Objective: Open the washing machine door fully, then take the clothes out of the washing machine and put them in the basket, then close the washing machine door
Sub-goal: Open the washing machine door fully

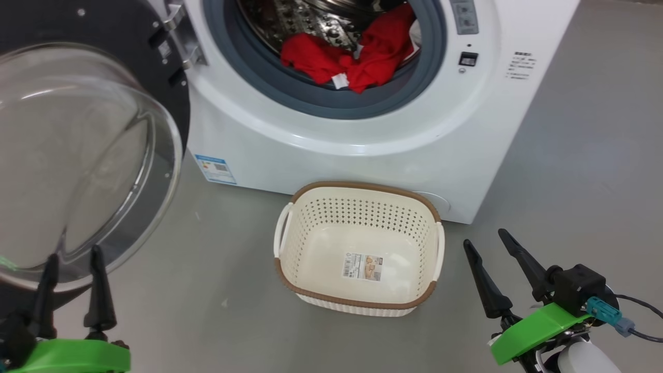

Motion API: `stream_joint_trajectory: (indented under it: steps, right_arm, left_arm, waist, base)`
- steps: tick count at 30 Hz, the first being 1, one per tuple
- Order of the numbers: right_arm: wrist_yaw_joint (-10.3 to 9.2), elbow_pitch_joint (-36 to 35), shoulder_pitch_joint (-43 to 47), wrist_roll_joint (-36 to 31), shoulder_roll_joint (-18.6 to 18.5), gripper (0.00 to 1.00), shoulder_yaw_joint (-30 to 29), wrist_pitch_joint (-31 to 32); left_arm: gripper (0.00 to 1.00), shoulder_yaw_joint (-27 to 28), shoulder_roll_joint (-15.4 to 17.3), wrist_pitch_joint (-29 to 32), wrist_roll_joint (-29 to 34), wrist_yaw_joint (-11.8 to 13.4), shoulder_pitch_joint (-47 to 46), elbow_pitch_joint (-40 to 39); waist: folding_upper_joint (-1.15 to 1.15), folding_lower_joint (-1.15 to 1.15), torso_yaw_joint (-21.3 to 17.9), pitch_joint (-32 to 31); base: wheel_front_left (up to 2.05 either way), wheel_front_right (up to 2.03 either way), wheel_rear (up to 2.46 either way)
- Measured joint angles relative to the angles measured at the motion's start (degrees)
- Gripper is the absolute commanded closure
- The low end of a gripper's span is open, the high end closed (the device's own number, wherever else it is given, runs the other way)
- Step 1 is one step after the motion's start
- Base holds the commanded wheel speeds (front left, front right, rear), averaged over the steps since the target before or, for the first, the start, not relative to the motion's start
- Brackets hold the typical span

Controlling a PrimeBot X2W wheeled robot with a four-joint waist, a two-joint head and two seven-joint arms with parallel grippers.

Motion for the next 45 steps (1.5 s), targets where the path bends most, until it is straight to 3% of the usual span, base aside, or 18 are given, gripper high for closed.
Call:
stream_joint_trajectory:
  steps: [22,34,45]
  right_arm:
    - [0.0,-2.36,0.49,-0.03,0.91,0.0,-4.87,0.0]
    - [0.0,-3.07,0.79,-0.03,1.76,0.0,-6.54,0.0]
    - [0.0,-3.63,1.92,-0.03,1.76,0.0,-7.89,0.0]
  left_arm:
    - [0.0,-11.98,3.37,0.0,-2.99,0.0,3.23,-6.55]
    - [0.0,-14.67,3.58,0.0,-5.78,0.0,3.96,-8.03]
    - [0.0,-15.72,3.6,0.0,-7.25,0.0,4.5,-8.1]
  waist:
    - [0.0,0.0,-10.47,0.83]
    - [0.0,0.0,-15.5,0.83]
    - [0.0,0.0,-17.43,0.38]
  base:
    - [0.0,0.0,0.0]
    - [0.0,0.0,0.0]
    - [0.0,0.0,0.0]
